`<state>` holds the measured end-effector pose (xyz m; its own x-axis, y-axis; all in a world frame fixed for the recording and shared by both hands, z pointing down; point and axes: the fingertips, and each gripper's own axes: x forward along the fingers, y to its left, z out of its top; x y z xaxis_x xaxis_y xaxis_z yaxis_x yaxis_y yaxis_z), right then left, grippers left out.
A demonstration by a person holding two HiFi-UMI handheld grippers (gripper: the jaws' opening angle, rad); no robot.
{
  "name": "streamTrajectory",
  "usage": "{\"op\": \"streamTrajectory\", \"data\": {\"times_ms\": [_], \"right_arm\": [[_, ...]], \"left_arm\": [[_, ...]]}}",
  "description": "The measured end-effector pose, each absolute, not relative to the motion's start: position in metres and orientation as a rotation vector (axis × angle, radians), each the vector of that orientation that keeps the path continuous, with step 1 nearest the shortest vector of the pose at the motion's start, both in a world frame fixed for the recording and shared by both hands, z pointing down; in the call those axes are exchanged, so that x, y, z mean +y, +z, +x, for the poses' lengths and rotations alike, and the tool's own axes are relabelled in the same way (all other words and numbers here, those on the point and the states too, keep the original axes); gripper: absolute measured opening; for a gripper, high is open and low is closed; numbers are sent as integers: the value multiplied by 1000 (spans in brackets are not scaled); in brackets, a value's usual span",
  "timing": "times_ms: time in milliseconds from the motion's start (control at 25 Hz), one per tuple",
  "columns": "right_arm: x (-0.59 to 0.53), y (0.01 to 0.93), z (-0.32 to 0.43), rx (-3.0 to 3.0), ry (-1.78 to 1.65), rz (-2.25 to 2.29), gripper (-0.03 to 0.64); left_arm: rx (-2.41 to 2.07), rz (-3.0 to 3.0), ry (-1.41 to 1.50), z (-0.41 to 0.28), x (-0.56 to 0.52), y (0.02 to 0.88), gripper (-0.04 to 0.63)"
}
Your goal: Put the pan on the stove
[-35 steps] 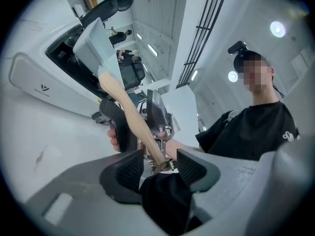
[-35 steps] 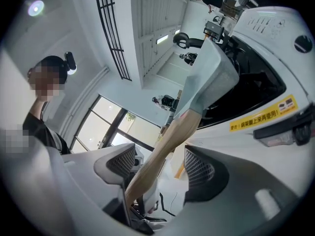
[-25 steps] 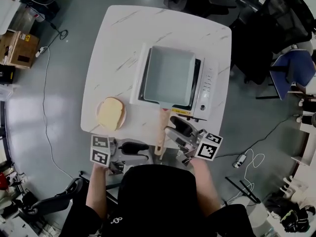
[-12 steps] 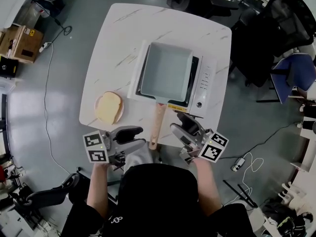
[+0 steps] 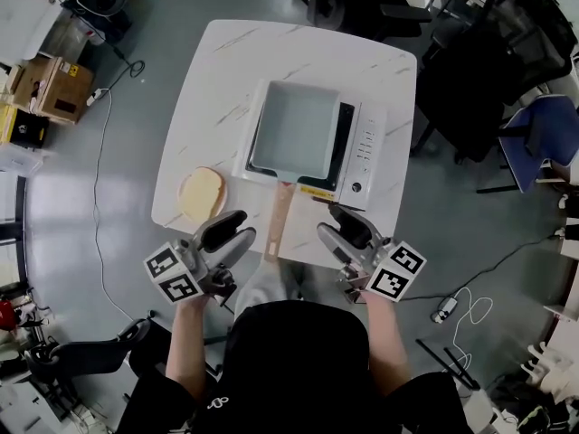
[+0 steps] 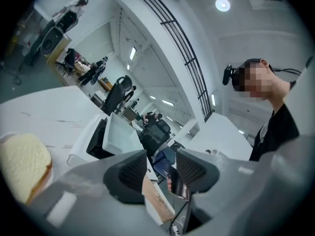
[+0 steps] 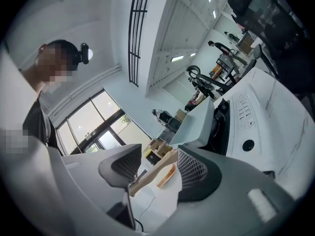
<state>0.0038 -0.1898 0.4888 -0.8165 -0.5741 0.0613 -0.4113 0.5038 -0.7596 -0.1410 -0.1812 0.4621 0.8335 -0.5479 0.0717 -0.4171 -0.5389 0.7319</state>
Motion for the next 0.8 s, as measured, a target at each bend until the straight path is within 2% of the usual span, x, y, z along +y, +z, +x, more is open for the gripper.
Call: {"op": "streamTrajectory", "data": {"times_ms": [240, 440, 560, 800], "right_arm": [[-182, 468, 16, 2632, -1076, -864, 202], [-174, 458, 27, 2689, -977, -894, 186], [-170, 448, 36, 2695, -913, -913, 173], [-174, 423, 58, 2681, -774, -979, 153]], "left_arm": [[-808, 2289, -289, -126, -188, 431, 181], [-885, 2331, -347, -117, -184, 411, 91], [-902, 2365, -354, -108, -179, 401, 87], [-1081, 2408, -220, -96, -186, 393, 37]]}}
